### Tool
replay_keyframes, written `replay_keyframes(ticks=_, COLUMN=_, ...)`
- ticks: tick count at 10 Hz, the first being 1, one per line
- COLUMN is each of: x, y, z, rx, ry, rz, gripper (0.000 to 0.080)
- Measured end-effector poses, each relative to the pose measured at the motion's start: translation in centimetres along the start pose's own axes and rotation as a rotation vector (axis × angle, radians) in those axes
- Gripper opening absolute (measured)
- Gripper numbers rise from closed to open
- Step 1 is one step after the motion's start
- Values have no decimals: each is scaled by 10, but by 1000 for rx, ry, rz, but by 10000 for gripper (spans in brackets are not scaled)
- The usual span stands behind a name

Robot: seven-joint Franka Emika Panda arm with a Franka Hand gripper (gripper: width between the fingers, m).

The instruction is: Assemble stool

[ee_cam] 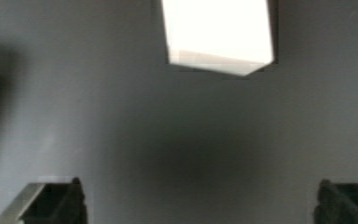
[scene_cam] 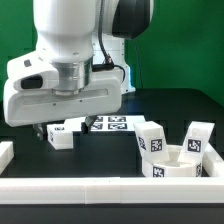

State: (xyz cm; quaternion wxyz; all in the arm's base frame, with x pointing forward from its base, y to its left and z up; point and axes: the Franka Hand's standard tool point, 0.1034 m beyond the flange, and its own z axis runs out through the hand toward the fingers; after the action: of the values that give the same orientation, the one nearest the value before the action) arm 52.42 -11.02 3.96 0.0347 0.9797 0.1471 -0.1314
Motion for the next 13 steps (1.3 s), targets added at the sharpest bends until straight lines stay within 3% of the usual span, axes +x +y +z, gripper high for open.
replay_keyframes(ticks=1, x=-3, y=-7, z=8, rx=-26, ry=32, rz=85, gripper=649)
replay_keyframes(ticks=2, x=-11, y=-7, z=14, rx=-27, ry=25, rz=73, gripper=649)
replay_keyframes(ticks=5, x=-12, y=-7, z=15, rx=-21, ry=0, rz=72, gripper=649)
replay_keyframes(ticks=6, x=-13, y=-8, z=16, rx=-18, ry=-12, rz=73, gripper=649)
replay_keyframes(ticks=7, x=-18, y=-13, z=17, rx=6, ry=-98, rz=75, gripper=649)
replay_keyframes(ticks=8, x=-14, y=-12, z=17, rx=10, ry=-129, rz=72, gripper=649)
replay_keyframes(ticks=11, x=-22, y=-9, z=22, rx=18, ry=-299, rz=93, gripper=649)
replay_keyframes(ticks=13, x=-31, y=-12, z=26, rx=39, ry=-397, rz=93, gripper=649)
